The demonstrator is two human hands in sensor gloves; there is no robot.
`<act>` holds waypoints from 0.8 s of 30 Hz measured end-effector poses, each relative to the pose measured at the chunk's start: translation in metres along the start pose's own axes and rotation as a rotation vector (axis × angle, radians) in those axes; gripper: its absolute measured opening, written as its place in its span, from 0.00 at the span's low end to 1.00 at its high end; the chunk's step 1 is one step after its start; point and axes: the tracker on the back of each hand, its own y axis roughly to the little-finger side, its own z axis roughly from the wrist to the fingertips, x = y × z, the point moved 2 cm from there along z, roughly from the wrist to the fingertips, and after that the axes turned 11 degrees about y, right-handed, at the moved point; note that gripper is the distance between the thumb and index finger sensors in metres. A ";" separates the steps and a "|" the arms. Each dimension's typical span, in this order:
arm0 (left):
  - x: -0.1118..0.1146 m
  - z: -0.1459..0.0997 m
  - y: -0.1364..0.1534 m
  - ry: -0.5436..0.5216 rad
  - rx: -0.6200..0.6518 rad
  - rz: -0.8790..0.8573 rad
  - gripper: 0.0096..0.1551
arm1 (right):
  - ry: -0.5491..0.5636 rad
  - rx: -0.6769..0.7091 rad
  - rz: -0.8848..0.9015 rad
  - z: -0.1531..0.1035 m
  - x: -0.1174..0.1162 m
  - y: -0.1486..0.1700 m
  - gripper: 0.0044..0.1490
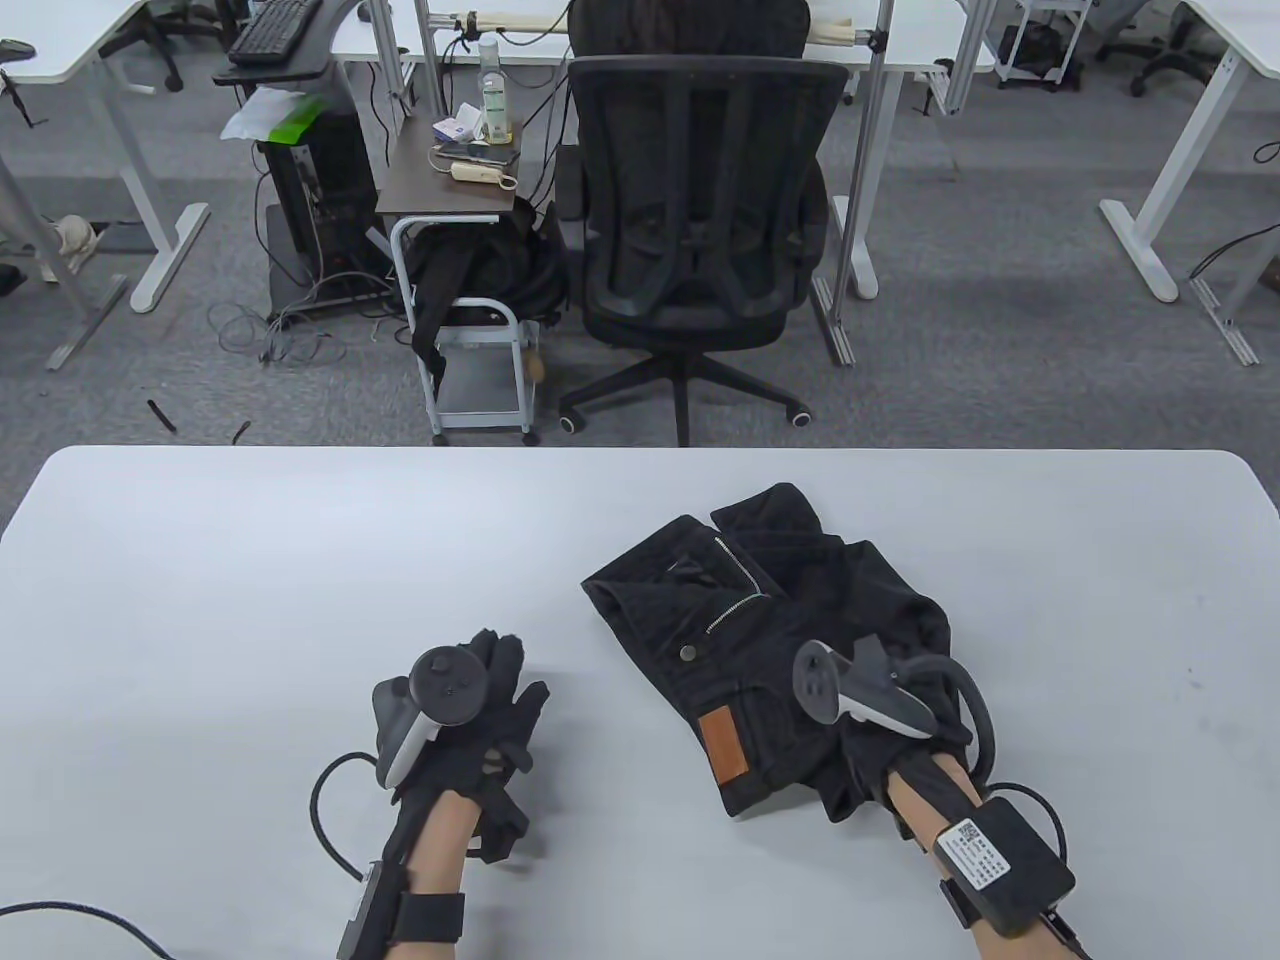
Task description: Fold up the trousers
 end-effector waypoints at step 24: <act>-0.036 -0.015 0.022 -0.125 0.002 -0.160 0.40 | -0.247 0.581 0.122 -0.073 -0.026 -0.170 0.43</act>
